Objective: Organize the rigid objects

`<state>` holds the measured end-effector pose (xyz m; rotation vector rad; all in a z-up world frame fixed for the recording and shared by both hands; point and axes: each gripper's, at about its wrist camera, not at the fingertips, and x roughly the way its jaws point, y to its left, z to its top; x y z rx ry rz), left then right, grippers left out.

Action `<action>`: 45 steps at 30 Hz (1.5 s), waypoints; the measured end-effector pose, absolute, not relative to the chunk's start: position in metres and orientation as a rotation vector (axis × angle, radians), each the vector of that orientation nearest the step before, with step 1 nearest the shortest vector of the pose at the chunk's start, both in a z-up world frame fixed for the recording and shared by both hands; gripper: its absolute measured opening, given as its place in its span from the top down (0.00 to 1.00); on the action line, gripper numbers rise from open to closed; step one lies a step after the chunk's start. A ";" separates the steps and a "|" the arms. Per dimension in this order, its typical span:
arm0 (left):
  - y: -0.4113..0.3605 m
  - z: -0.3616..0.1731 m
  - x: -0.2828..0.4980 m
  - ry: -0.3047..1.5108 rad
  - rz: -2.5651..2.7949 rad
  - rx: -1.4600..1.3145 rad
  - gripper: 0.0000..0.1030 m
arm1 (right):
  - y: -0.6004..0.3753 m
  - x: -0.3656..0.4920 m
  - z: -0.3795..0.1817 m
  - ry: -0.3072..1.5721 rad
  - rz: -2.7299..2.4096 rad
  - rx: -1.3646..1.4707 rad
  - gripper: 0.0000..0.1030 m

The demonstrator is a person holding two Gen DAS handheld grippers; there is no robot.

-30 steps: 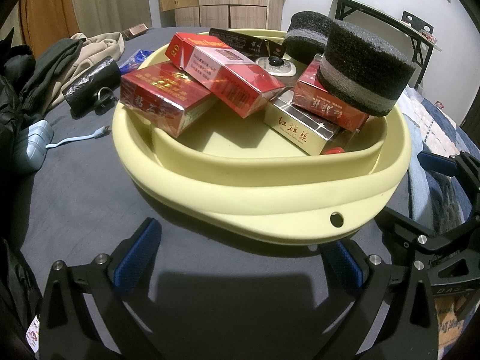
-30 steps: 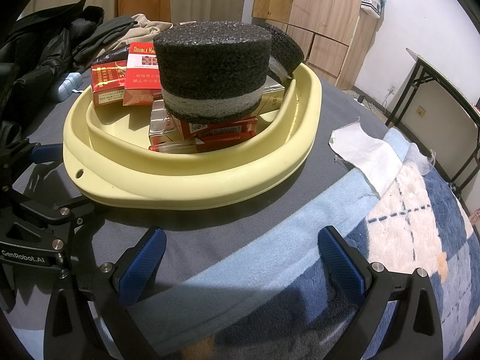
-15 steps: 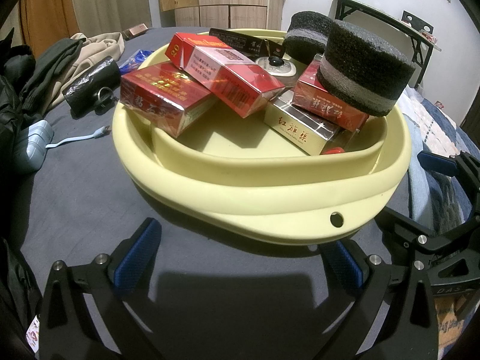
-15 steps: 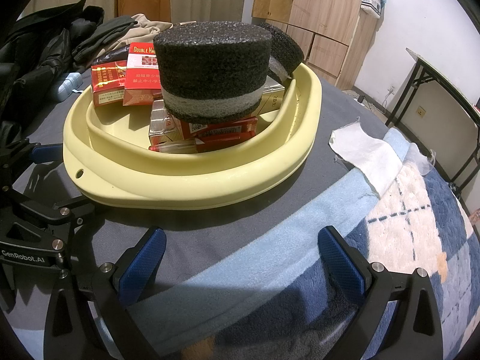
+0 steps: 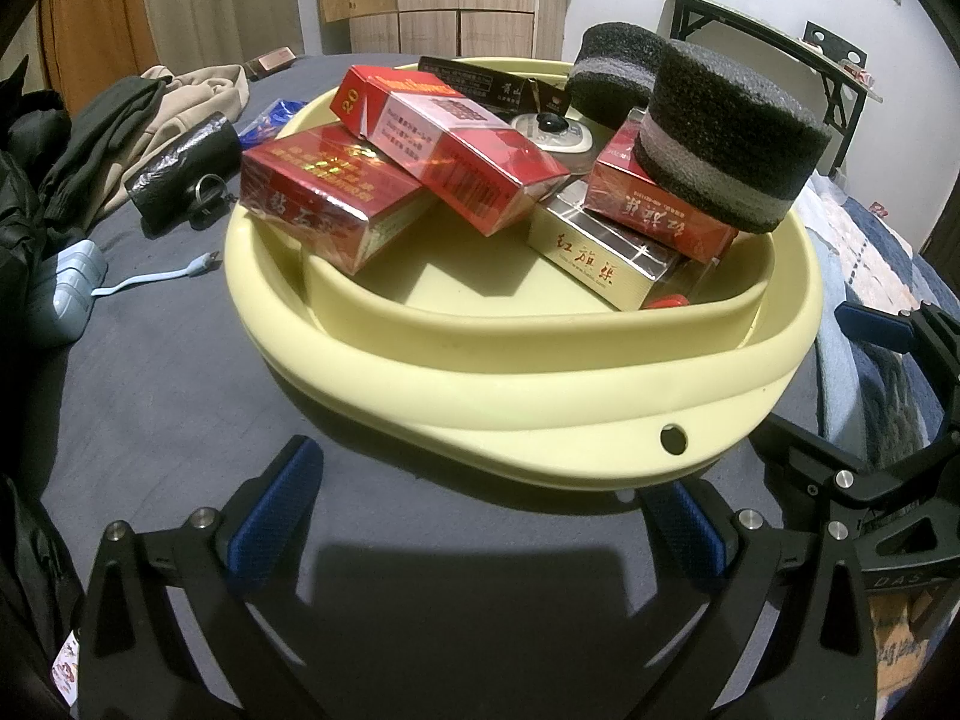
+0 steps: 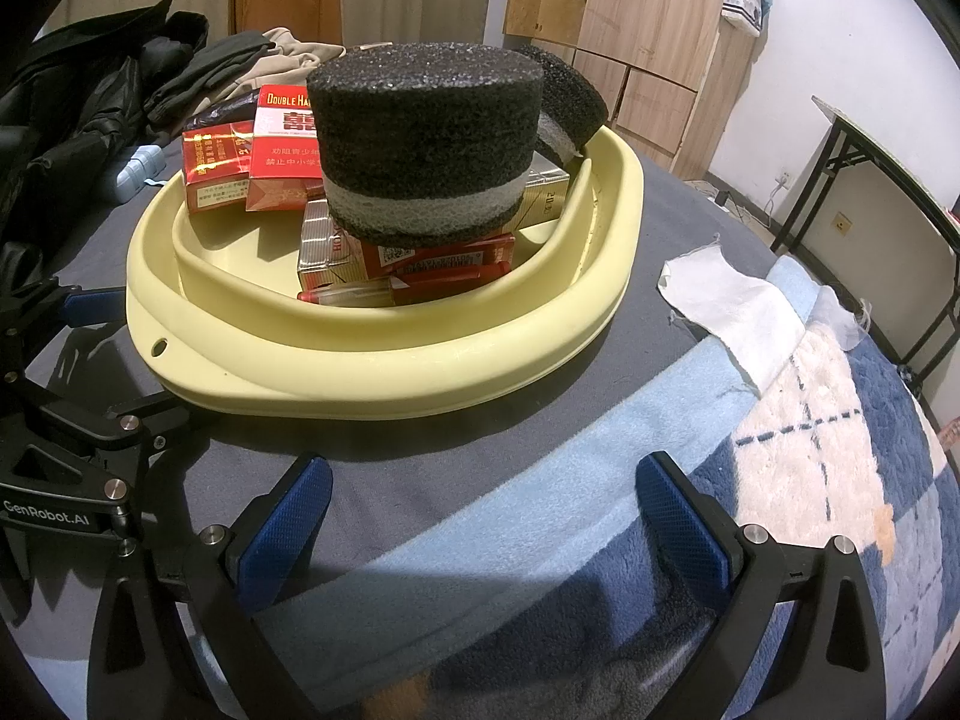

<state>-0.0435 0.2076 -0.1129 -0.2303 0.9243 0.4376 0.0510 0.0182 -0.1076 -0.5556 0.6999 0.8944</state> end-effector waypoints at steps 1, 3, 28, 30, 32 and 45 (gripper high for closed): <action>0.208 -0.113 -0.044 0.924 0.438 -0.230 0.00 | 0.018 0.051 -0.108 0.700 0.894 -0.556 0.00; 0.208 -0.113 -0.044 0.924 0.438 -0.230 0.00 | 0.018 0.051 -0.108 0.702 0.895 -0.554 0.00; 0.199 -0.113 -0.050 0.924 0.439 -0.230 0.00 | 0.018 0.055 -0.108 0.699 0.898 -0.557 0.00; 0.199 -0.113 -0.049 0.924 0.438 -0.232 0.00 | 0.018 0.054 -0.108 0.699 0.898 -0.557 0.00; 0.199 -0.113 -0.049 0.925 0.438 -0.230 0.00 | 0.018 0.054 -0.108 0.698 0.897 -0.558 0.00; 0.195 -0.115 -0.050 0.926 0.440 -0.229 0.00 | 0.017 0.051 -0.109 0.702 0.902 -0.554 0.00</action>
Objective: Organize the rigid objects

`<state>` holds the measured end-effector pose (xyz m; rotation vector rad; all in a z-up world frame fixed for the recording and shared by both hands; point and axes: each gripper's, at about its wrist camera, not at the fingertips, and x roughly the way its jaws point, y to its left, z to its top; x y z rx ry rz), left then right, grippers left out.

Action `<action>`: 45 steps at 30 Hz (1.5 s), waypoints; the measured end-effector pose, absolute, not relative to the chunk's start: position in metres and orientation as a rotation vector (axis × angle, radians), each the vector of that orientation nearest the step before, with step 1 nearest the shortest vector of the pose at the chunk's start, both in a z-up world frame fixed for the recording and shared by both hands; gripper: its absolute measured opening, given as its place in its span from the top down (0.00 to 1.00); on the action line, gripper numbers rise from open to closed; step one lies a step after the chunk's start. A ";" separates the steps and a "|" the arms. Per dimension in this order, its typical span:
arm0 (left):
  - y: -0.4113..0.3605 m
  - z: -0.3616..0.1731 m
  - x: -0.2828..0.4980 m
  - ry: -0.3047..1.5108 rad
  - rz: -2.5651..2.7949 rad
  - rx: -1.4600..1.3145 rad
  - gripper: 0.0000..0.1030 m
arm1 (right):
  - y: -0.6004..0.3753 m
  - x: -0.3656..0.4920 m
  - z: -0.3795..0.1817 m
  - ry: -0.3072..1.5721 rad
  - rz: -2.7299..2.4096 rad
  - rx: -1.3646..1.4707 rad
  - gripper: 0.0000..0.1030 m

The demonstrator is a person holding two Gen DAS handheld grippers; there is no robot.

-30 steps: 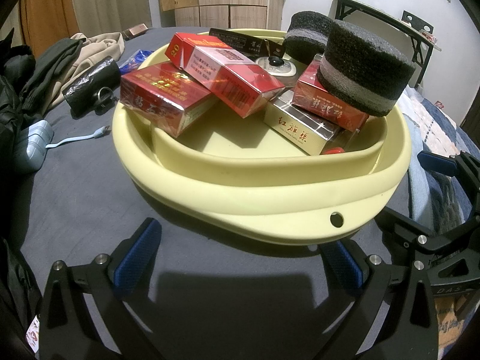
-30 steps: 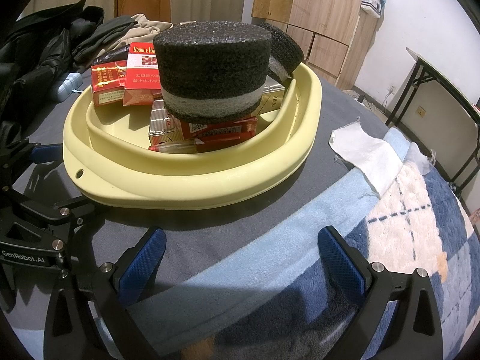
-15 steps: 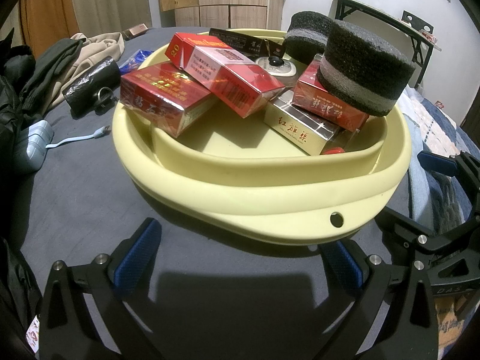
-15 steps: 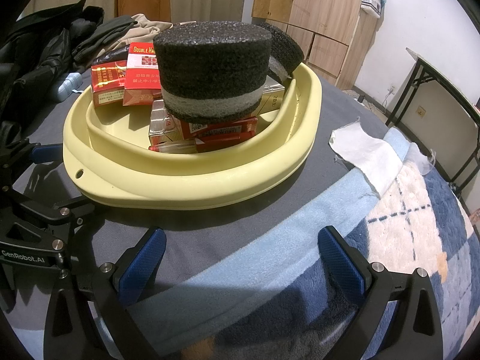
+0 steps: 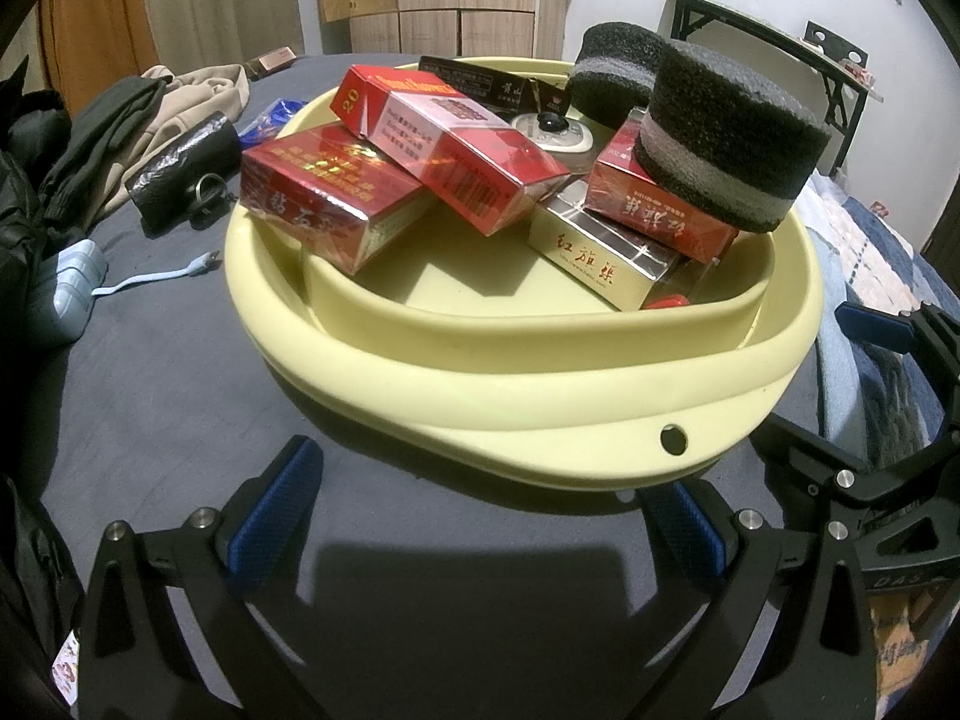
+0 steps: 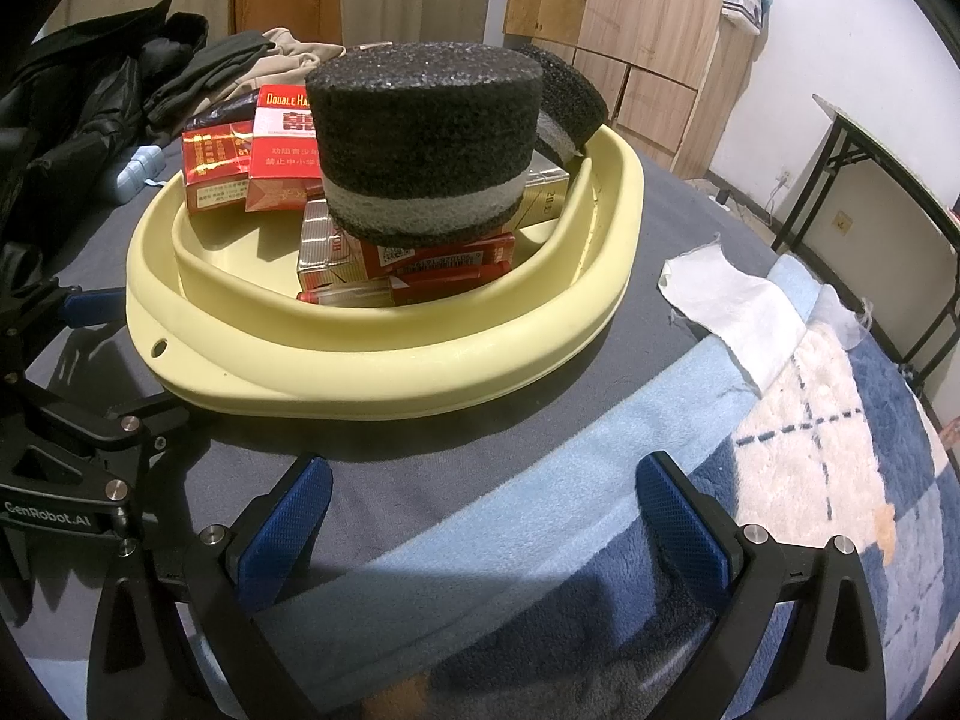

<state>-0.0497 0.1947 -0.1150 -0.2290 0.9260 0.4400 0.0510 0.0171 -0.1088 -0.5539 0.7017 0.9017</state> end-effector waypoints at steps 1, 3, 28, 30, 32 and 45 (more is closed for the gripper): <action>0.195 -0.114 -0.049 0.927 0.441 -0.227 0.00 | 0.017 0.050 -0.109 0.699 0.900 -0.556 0.00; 0.195 -0.115 -0.049 0.926 0.440 -0.230 0.00 | 0.017 0.047 -0.109 0.696 0.897 -0.559 0.00; 0.193 -0.112 -0.049 0.925 0.441 -0.230 0.00 | 0.017 0.049 -0.117 0.697 0.898 -0.557 0.00; 0.191 -0.112 -0.048 0.925 0.442 -0.231 0.00 | 0.018 0.049 -0.116 0.698 0.898 -0.557 0.00; 0.191 -0.112 -0.049 0.925 0.442 -0.231 0.00 | 0.018 0.049 -0.116 0.698 0.898 -0.557 0.00; 0.190 -0.113 -0.049 0.924 0.443 -0.231 0.00 | 0.017 0.046 -0.117 0.701 0.898 -0.555 0.00</action>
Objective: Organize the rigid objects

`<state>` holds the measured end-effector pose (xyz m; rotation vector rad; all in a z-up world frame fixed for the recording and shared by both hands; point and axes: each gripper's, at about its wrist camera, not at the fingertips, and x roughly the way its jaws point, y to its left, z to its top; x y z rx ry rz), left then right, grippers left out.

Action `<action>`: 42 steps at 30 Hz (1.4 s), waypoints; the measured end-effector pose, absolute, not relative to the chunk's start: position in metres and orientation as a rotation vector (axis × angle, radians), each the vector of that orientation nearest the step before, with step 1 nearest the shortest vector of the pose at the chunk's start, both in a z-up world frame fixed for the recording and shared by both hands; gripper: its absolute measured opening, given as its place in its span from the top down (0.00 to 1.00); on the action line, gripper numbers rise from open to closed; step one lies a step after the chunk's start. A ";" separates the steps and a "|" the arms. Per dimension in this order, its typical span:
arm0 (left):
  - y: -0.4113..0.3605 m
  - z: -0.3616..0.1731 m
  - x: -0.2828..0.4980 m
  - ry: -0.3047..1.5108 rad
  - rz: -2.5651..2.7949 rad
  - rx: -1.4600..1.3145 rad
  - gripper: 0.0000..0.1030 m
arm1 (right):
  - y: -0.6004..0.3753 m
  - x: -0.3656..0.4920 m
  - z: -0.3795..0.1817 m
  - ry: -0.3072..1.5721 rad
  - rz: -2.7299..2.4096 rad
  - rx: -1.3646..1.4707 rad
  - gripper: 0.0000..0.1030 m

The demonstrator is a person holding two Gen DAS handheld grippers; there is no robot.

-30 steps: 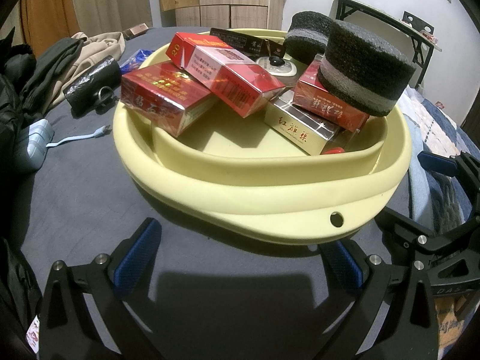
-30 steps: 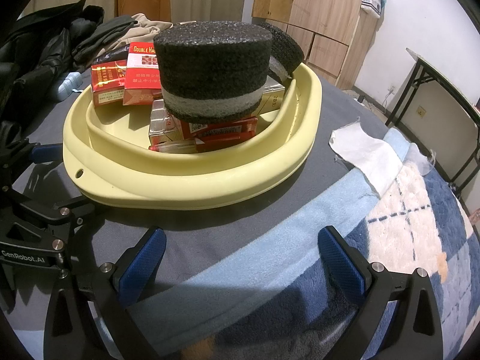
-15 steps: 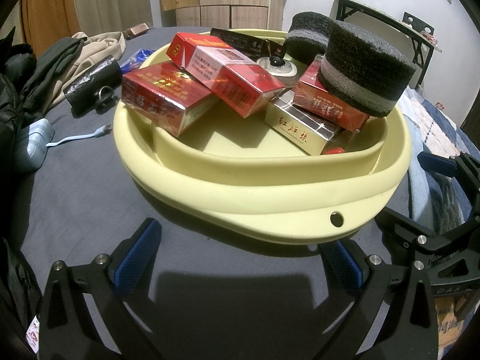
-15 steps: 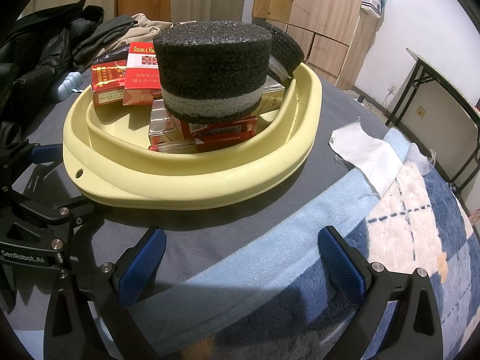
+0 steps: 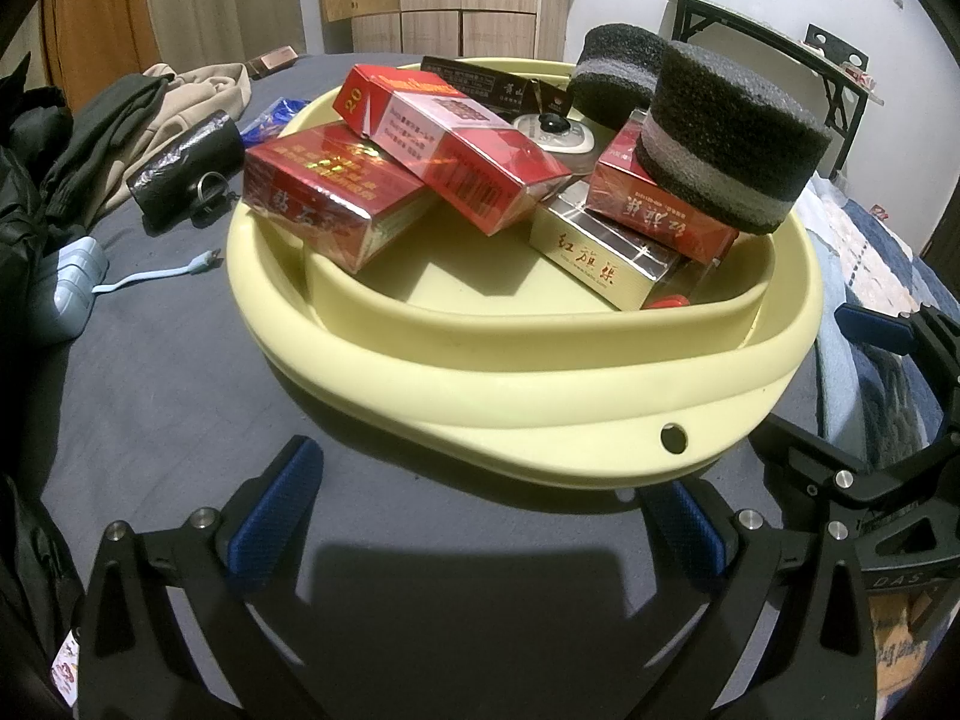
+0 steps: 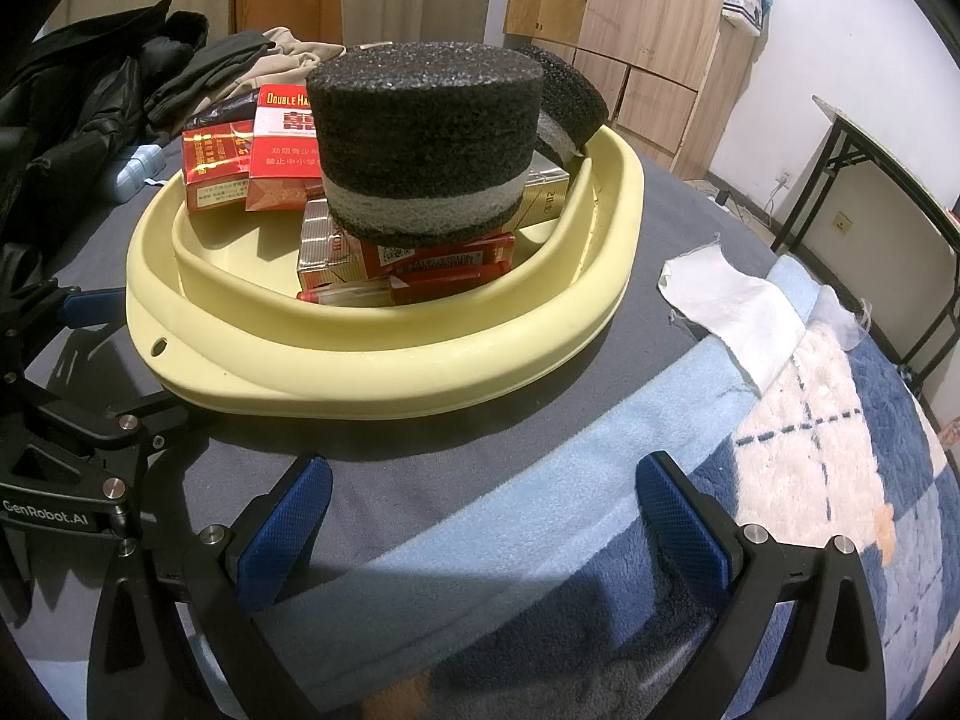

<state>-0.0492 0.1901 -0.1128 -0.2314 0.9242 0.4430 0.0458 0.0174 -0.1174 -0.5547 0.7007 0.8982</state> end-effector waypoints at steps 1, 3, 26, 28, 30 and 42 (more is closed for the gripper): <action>0.190 -0.113 -0.049 0.924 0.443 -0.232 0.00 | 0.017 0.045 -0.118 0.700 0.898 -0.555 0.00; 0.189 -0.113 -0.049 0.924 0.443 -0.232 0.00 | 0.017 0.046 -0.117 0.700 0.898 -0.554 0.00; 0.186 -0.114 -0.049 0.923 0.445 -0.236 0.00 | 0.015 0.053 -0.112 0.703 0.901 -0.554 0.00; 0.186 -0.114 -0.048 0.923 0.445 -0.235 0.00 | 0.015 0.054 -0.111 0.702 0.900 -0.555 0.00; 0.186 -0.114 -0.049 0.923 0.445 -0.236 0.00 | 0.015 0.054 -0.111 0.699 0.899 -0.558 0.00; 0.186 -0.114 -0.049 0.923 0.445 -0.236 0.00 | 0.015 0.050 -0.111 0.698 0.901 -0.559 0.00</action>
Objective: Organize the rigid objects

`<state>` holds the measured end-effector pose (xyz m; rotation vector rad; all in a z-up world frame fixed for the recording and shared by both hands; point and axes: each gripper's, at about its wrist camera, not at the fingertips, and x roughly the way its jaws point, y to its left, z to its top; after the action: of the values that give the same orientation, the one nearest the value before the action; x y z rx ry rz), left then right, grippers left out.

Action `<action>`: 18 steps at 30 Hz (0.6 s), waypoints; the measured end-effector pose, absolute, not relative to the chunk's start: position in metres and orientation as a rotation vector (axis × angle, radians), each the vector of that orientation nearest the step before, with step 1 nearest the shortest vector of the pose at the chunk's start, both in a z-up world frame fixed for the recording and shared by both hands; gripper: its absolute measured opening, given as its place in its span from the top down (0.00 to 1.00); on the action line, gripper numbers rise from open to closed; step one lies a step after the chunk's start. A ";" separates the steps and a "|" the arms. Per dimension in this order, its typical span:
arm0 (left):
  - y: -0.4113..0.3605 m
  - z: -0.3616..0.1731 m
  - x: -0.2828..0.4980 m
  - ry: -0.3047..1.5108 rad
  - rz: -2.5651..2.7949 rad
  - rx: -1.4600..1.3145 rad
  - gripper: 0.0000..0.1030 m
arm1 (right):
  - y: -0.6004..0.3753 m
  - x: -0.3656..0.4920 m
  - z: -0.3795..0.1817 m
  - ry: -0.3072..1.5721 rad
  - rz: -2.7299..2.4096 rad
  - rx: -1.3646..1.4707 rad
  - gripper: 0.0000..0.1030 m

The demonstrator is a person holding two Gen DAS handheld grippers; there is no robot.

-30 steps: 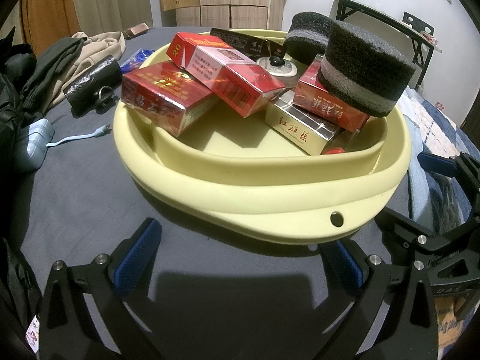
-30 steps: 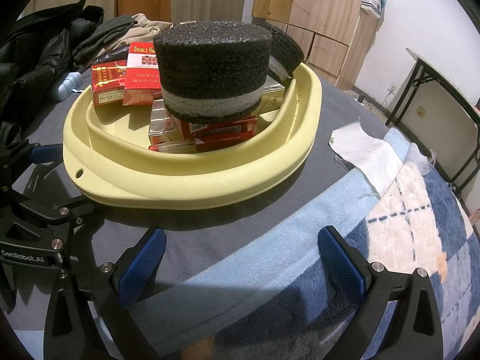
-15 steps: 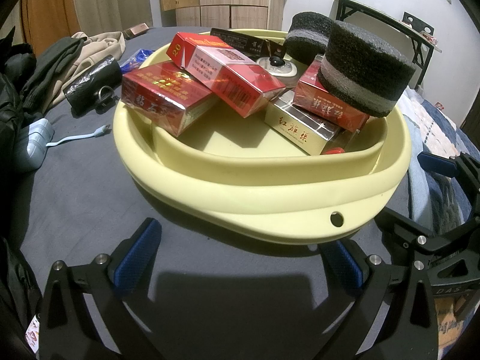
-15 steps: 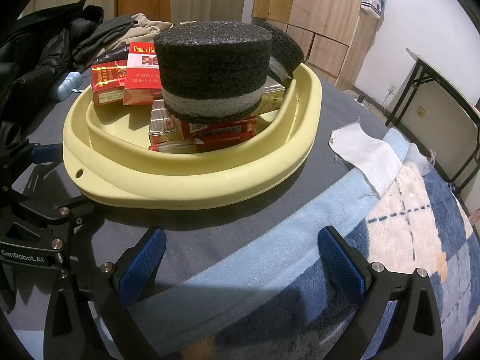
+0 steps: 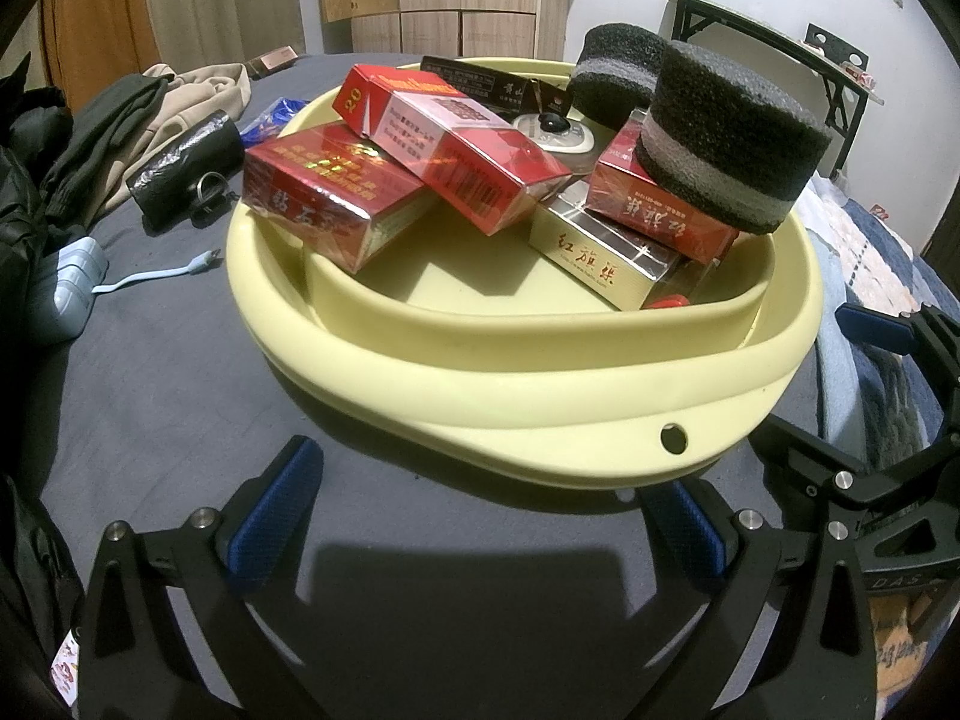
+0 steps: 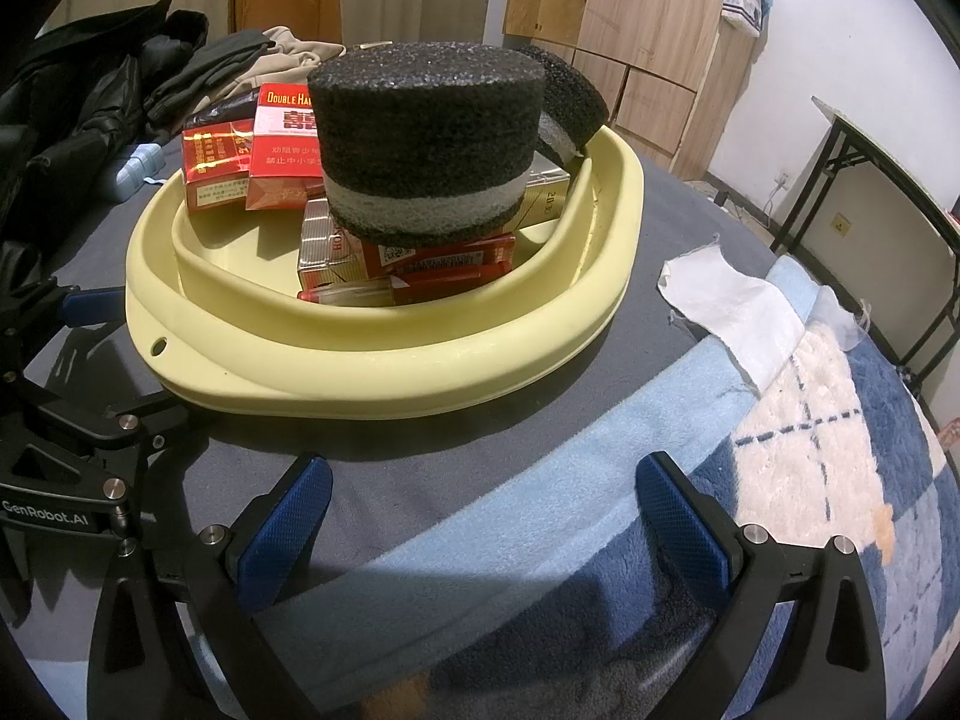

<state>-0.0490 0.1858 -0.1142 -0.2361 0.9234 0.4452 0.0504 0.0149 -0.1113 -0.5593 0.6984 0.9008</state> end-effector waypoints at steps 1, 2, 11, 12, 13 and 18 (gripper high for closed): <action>0.186 -0.114 -0.049 0.923 0.445 -0.237 0.00 | 0.015 0.050 -0.111 0.699 0.901 -0.559 0.00; 0.186 -0.114 -0.049 0.923 0.445 -0.237 0.00 | 0.015 0.051 -0.111 0.699 0.901 -0.558 0.00; 0.185 -0.115 -0.049 0.923 0.446 -0.236 0.00 | 0.014 0.053 -0.111 0.701 0.903 -0.557 0.00; 0.185 -0.115 -0.048 0.923 0.446 -0.236 0.00 | 0.015 0.054 -0.111 0.701 0.902 -0.559 0.00; 0.185 -0.115 -0.048 0.924 0.445 -0.237 0.00 | 0.015 0.055 -0.111 0.699 0.901 -0.559 0.00; 0.185 -0.115 -0.049 0.923 0.446 -0.236 0.00 | 0.015 0.054 -0.111 0.701 0.902 -0.559 0.00</action>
<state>-0.0487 0.1854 -0.1148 -0.2364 0.9233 0.4456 0.0542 0.0151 -0.1109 -0.5586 0.7006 0.9016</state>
